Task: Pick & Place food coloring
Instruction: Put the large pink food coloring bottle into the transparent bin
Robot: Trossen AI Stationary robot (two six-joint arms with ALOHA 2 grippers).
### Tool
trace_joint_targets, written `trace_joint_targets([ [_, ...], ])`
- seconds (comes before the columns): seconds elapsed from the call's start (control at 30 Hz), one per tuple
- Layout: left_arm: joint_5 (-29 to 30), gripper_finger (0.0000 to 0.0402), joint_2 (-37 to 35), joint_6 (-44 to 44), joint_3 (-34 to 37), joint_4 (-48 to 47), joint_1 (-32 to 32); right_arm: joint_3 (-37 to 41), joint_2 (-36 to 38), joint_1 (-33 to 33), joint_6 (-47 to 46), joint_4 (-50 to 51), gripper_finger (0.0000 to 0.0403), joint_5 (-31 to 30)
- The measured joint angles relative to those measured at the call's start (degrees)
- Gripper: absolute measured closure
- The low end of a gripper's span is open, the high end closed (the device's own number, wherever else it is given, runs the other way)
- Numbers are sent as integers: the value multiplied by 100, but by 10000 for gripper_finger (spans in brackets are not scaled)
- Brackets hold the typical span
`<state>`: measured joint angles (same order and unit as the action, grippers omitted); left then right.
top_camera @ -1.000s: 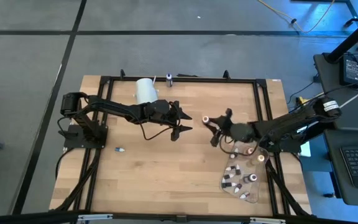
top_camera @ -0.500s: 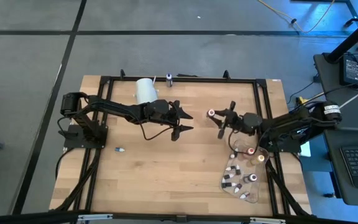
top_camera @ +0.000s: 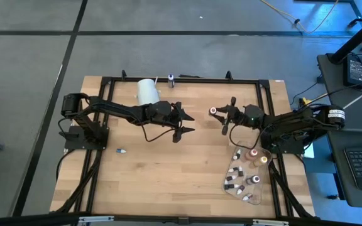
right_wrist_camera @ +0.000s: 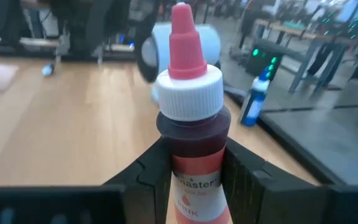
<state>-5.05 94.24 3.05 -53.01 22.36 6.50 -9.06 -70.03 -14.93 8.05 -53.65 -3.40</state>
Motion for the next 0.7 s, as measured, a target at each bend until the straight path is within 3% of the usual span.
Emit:
trace_joint_targets([
  [0.17,45,173,2,-271,0,134,0,17,-327,4,-55,19,284,13],
  [0.43,5,174,4,-1088,2,191,-53,68,-1296,-162,80,-1286,284,11],
  [0.7,-8,172,4,-1135,2,227,-274,68,-1843,-462,129,-1561,284,9],
])
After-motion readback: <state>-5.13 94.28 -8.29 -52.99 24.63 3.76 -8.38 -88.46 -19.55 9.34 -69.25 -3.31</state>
